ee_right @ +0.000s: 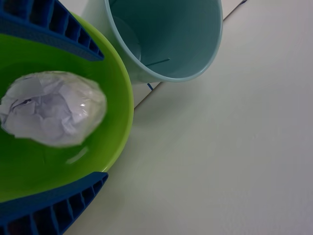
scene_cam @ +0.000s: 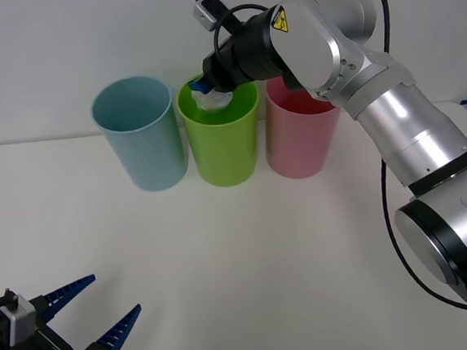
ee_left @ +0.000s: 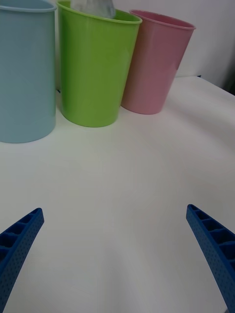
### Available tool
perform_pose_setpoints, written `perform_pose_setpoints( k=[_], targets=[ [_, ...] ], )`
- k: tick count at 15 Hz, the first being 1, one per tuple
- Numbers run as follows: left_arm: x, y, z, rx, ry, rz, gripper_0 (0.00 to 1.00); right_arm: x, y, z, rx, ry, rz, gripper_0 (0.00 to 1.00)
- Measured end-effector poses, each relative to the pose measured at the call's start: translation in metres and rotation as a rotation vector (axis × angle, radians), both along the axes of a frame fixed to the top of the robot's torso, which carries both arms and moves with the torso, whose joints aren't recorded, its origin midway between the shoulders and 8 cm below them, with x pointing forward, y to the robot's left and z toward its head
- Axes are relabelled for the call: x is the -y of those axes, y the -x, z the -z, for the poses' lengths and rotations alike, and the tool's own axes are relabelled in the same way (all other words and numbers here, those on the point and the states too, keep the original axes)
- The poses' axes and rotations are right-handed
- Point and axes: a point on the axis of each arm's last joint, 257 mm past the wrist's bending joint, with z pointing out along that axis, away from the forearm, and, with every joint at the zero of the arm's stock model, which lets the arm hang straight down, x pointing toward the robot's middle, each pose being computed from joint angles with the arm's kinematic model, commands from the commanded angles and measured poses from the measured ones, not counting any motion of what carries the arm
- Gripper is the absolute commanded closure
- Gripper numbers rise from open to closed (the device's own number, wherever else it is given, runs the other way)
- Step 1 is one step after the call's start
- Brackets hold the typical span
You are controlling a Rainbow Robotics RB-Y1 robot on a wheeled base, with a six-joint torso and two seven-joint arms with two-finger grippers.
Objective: Put cans in the blue bin and PET bottles in the pink bin and trash in the green bin.
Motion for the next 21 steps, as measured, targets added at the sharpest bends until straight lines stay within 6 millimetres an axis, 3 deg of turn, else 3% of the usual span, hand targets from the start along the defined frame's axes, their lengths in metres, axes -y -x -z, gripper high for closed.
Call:
perform_pose_setpoints(
  k=[8,11,13,16,21],
  targets=[
    [0.000,0.000,0.000,0.000,0.000,0.000,0.00,0.000,0.000,-0.001,-0.002,-0.007,0.000,0.00],
    [0.000,0.000,0.000,0.000,0.000,0.000,0.00,0.001,0.005,-0.023,0.006,-0.059,-0.027,0.00],
    [0.000,0.000,0.000,0.000,0.000,0.000,0.00,0.009,0.023,-0.051,0.011,-0.100,-0.086,0.00],
    [0.000,0.000,0.000,0.000,0.000,0.000,0.00,0.046,0.061,-0.079,0.040,-0.154,-0.146,0.00],
    [0.000,0.000,0.000,0.000,0.000,0.000,0.00,0.116,0.140,-0.079,0.063,-0.184,-0.231,0.00]
  ],
)
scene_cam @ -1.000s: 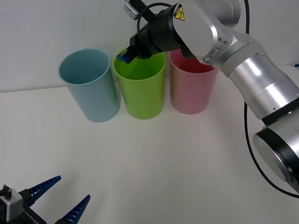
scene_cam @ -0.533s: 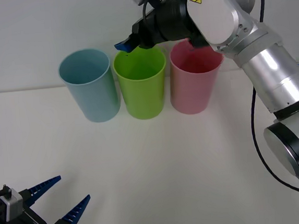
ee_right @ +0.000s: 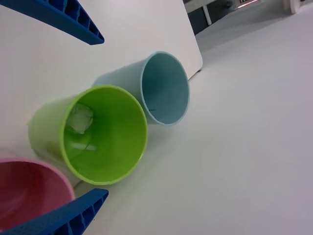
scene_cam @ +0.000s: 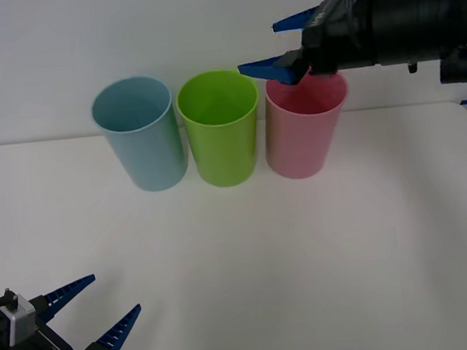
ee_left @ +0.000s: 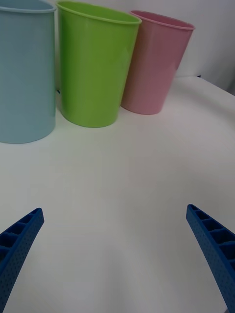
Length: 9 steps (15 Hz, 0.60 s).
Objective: Put cans in the blue bin and PET bottles in the pink bin and trash in the green bin.
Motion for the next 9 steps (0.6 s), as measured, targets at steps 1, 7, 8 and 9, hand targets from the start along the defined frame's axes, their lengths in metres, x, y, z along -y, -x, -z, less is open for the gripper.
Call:
perform_pose_setpoints(
  k=[1,7,8,9],
  targets=[
    [0.000,0.000,0.000,0.000,0.000,0.000,0.00,0.014,0.014,0.006,-0.001,-0.004,-0.006,0.00],
    [0.000,0.000,0.000,0.000,0.000,0.000,0.00,0.095,0.087,0.057,0.015,0.052,-0.062,0.00],
    [0.000,0.000,0.000,0.000,0.000,0.000,0.00,0.107,0.097,0.069,0.015,0.069,-0.065,0.00],
    [0.000,0.000,0.000,0.000,0.000,0.000,0.00,0.116,0.105,0.079,0.013,0.081,-0.065,0.00]
  ],
)
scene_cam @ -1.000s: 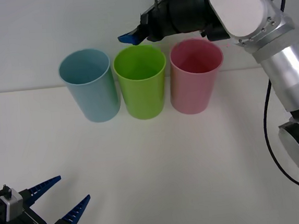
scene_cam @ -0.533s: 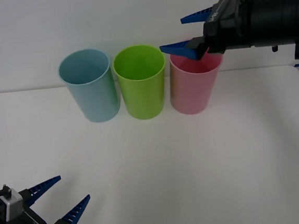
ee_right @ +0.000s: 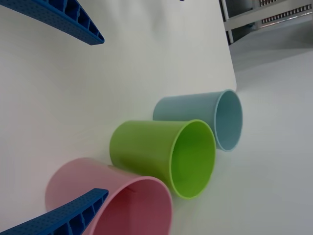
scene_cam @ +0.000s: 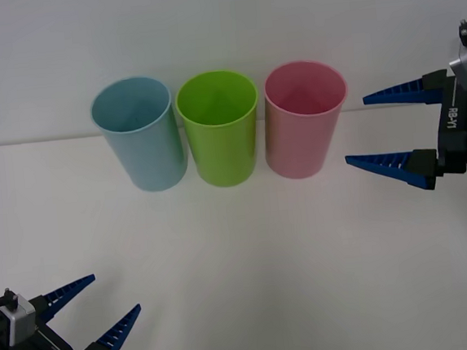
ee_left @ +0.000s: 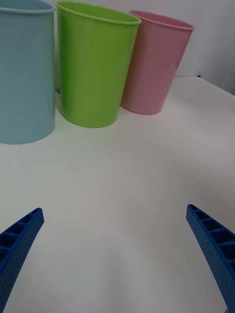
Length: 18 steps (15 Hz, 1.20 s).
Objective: Put cans in the blue bin and PET bottles in the pink bin and trash in the green bin.
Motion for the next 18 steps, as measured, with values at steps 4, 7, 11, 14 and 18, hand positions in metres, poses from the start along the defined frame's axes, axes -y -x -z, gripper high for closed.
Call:
perform_pose_setpoints(
  k=[4,7,11,14,18],
  targets=[
    [0.000,0.000,0.000,0.000,0.000,0.000,0.00,0.036,0.025,0.052,0.020,0.056,0.022,0.00],
    [0.000,0.000,0.000,0.000,0.000,0.000,0.00,0.056,0.042,0.089,0.015,0.101,0.051,0.00],
    [0.000,0.000,0.000,0.000,0.000,0.000,0.00,0.081,0.070,0.132,-0.029,0.169,0.078,0.00],
    [0.000,0.000,0.000,0.000,0.000,0.000,0.00,0.091,0.096,0.158,-0.093,0.188,0.086,0.00],
    [0.000,0.000,0.000,0.000,0.000,0.000,0.00,0.089,0.114,0.174,-0.120,0.209,0.051,0.00]
  ],
)
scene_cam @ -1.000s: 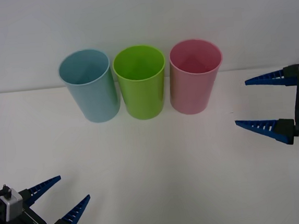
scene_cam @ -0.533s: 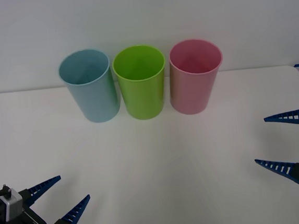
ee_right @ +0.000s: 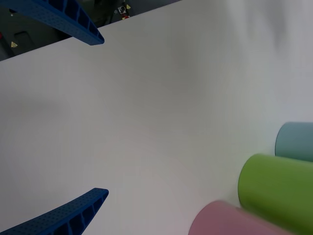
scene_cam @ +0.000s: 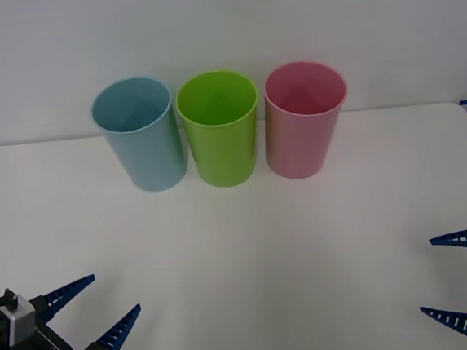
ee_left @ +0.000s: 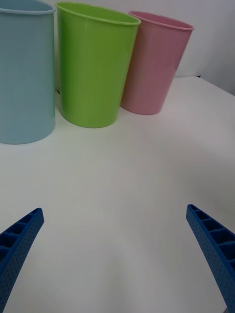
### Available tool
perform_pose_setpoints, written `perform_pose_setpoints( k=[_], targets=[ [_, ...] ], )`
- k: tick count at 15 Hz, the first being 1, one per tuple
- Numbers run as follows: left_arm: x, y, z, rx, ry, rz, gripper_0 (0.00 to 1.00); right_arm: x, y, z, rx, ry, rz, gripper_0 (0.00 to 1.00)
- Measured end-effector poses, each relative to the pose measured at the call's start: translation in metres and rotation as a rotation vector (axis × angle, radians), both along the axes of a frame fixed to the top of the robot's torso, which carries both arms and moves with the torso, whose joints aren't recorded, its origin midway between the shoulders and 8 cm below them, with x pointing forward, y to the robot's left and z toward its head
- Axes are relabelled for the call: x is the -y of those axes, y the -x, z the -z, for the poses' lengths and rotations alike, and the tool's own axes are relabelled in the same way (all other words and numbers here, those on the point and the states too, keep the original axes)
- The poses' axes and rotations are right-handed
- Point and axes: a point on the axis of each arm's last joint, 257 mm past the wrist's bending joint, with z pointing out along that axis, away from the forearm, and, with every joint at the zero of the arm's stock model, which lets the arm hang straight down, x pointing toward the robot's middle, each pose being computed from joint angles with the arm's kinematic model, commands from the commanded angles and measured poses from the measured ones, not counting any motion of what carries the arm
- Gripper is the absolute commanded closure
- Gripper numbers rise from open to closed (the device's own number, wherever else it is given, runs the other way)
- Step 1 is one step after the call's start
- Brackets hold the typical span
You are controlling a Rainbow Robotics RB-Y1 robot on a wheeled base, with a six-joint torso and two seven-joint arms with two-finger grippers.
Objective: Put cans in the blue bin and PET bottles in the pink bin and trash in the green bin.
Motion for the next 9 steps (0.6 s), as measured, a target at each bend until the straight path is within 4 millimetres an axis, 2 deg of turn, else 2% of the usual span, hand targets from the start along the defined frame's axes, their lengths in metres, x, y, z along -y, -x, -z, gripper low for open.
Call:
perform_pose_setpoints(
  k=[3,9],
  targets=[
    [0.000,0.000,0.000,0.000,0.000,0.000,0.00,-0.004,0.008,0.006,-0.013,0.010,-0.033,0.00],
    [0.000,0.000,0.000,0.000,0.000,0.000,0.00,-0.001,0.011,0.015,-0.028,0.040,-0.036,0.00]
  ],
)
